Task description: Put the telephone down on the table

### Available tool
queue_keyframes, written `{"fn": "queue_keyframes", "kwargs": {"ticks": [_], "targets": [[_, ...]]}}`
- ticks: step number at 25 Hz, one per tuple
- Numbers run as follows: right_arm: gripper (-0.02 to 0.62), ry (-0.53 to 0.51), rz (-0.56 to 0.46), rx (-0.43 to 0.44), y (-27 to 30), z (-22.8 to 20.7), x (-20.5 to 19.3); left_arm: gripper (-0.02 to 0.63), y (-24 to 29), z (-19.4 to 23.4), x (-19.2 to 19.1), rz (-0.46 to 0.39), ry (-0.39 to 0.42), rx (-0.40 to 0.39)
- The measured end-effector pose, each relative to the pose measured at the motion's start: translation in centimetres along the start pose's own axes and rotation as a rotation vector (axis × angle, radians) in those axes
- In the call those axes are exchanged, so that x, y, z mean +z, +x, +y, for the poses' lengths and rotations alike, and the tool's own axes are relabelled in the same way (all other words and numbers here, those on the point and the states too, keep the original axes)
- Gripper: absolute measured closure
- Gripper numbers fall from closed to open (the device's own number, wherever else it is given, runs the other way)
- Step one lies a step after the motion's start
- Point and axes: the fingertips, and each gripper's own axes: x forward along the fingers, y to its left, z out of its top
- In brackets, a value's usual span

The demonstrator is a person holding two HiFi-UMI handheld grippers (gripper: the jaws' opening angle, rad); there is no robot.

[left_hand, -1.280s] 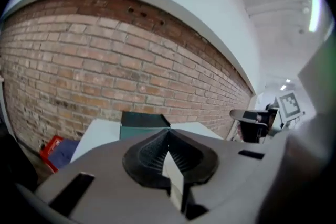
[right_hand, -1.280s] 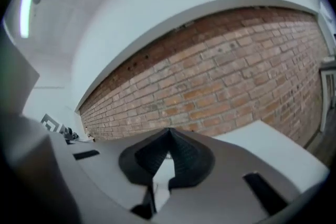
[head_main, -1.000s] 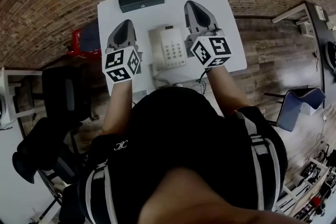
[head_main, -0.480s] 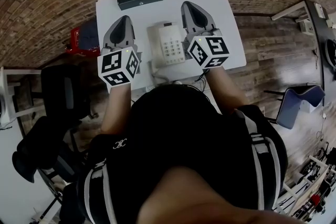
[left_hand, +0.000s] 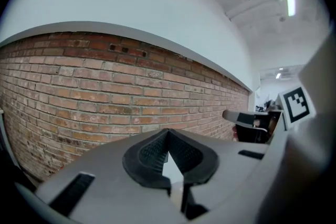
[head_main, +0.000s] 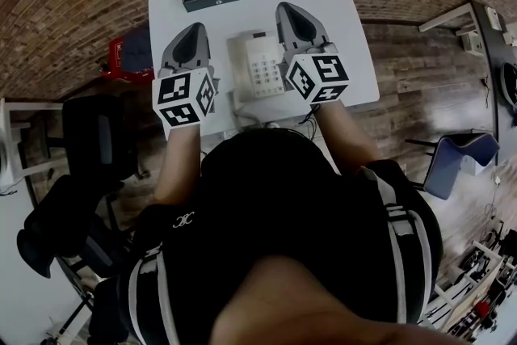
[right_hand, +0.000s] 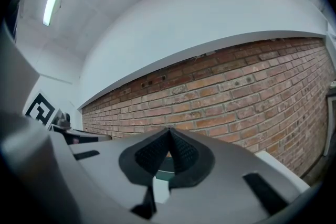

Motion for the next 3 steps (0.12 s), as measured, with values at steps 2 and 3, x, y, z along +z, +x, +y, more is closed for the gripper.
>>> {"fn": "queue_keyframes", "kwargs": {"ticks": [2, 3], "targets": [[0.597, 0.012, 0.008, 0.006, 0.14, 0.03, -0.33, 0.604, 0.13, -0.06, -0.28, 0.01, 0.014, 0.001], [0.597, 0.02, 0.013, 0.009, 0.21, 0.04, -0.51, 0.604, 0.19, -0.11, -0.41, 0.014, 0.018, -0.001]]}}
